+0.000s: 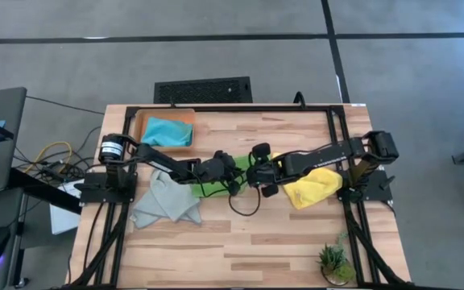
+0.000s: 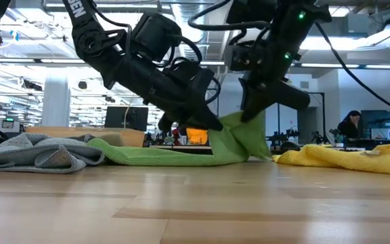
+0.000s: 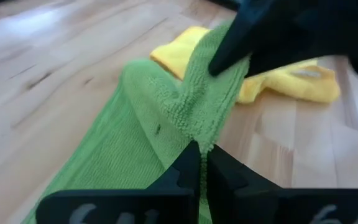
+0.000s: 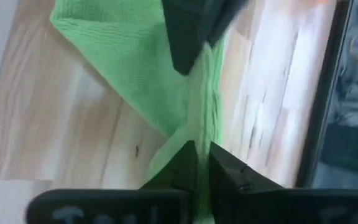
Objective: Fold microfiber towels
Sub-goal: Fold the green microfiber cloth
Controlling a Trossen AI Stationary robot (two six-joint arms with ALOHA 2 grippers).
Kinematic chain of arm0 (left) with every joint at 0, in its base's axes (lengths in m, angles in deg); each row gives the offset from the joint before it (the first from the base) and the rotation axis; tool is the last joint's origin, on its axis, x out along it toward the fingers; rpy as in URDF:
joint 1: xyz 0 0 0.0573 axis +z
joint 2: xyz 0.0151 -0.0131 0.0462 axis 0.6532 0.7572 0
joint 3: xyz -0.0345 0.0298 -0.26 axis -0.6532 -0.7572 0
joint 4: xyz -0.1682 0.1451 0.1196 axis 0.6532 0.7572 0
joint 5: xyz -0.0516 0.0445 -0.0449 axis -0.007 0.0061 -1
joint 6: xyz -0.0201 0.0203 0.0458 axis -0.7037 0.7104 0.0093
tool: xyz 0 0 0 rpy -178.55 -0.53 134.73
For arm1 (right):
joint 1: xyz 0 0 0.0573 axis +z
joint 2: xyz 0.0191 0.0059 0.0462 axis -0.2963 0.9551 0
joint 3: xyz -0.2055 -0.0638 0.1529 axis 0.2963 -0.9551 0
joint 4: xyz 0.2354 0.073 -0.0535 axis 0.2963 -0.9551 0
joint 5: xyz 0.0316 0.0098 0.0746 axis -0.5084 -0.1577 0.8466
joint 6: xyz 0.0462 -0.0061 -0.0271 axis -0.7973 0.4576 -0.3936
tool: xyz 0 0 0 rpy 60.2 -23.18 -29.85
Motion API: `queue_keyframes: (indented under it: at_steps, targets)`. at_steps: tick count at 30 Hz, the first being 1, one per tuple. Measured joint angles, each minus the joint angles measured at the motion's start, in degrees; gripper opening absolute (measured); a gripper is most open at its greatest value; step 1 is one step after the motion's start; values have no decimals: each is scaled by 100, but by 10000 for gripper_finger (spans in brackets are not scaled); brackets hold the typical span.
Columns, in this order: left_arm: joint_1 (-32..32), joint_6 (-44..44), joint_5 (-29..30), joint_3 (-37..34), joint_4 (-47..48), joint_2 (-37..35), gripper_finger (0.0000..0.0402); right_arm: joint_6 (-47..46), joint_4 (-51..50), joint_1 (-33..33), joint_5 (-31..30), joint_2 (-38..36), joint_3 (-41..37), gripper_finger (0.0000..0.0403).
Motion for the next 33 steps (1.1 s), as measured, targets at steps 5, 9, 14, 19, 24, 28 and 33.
queue_keyframes:
  at_steps: [5, 9, 14, 19, 24, 28, 33]
  targets:
    - [0, -38, 24, 4, -63, 1, 0, -726, -221, -9, 224, 0, 0, 94]
    - [0, -38, 26, 4, -89, 1, 0, -1092, -305, -70, 652, 0, -2, 119]
    - [-7, -8, 29, 9, -111, 1, 0, -1406, -448, -199, 671, 0, -2, 128]
    - [-37, 14, 31, 11, -114, 1, 0, -1280, -570, -286, 662, 0, -2, 86]
    - [-39, -23, 31, 15, -115, 1, 0, -811, -303, -284, 499, 0, -2, 14]
    - [-39, -28, 31, 20, 100, -2, 0, -298, -50, -282, 443, 0, -2, 9]
    - [-39, -35, 33, 20, 353, -4, 7, -105, -38, -353, 315, 0, 85, 9]
